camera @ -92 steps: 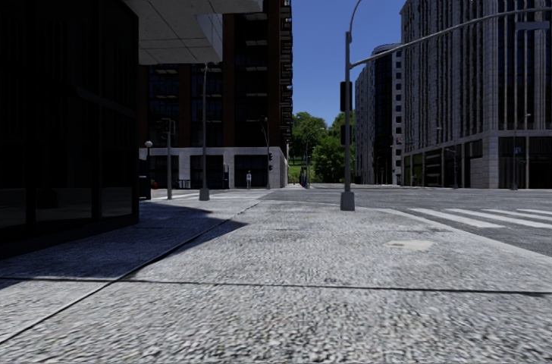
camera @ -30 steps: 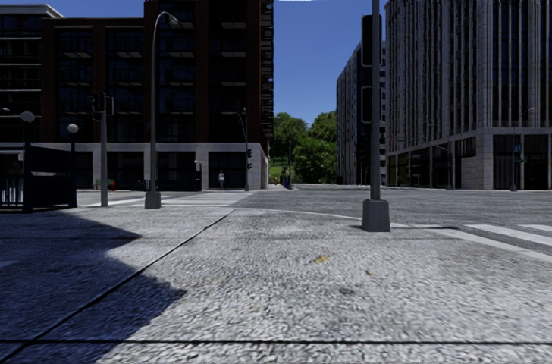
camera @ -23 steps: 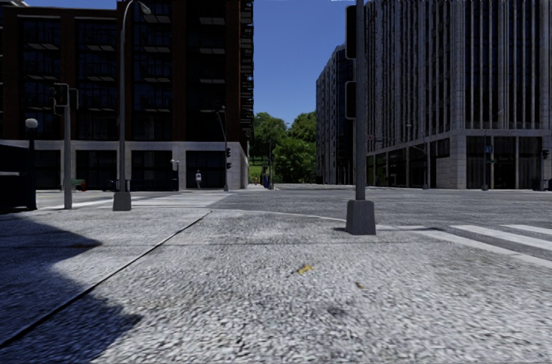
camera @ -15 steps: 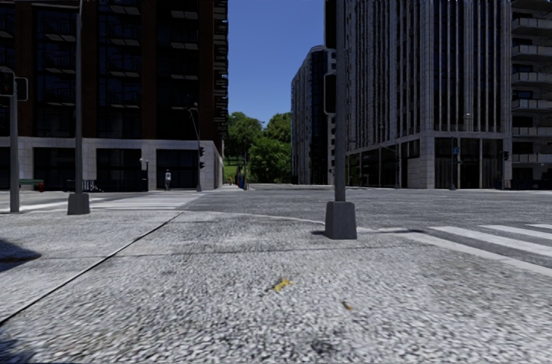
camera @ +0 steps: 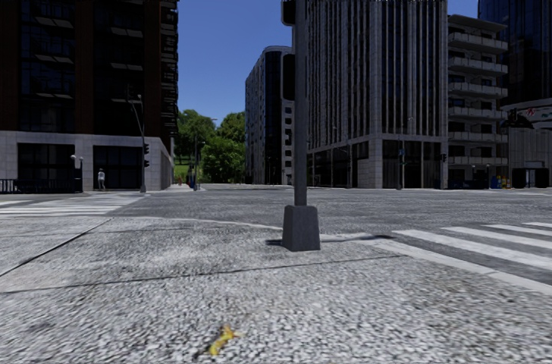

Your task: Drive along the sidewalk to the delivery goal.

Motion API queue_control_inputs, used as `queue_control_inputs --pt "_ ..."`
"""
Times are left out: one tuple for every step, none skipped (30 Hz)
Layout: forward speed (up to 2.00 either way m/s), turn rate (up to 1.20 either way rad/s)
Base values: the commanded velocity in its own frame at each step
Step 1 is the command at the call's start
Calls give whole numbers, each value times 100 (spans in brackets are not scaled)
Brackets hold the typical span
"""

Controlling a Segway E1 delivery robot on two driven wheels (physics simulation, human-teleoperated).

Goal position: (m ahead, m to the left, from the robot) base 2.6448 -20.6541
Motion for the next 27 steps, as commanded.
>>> queue_control_inputs --pt "154 -43" --pt "154 -43" --pt "154 -43" --pt "154 -43" --pt "154 -43" --pt "154 -43" --pt "154 -43" --pt "154 -43" --pt "154 -43" --pt "154 -43" --pt "154 -44" --pt "154 -44" --pt "154 -44" --pt "154 -44" --pt "154 -44" --pt "154 -44" --pt "154 -44" --pt "154 -44" --pt "154 -44" --pt "154 -44" --pt "154 -44" --pt "154 -44" --pt "154 -44" --pt "154 -44" --pt "154 -44" --pt "154 -44" --pt "154 -44"
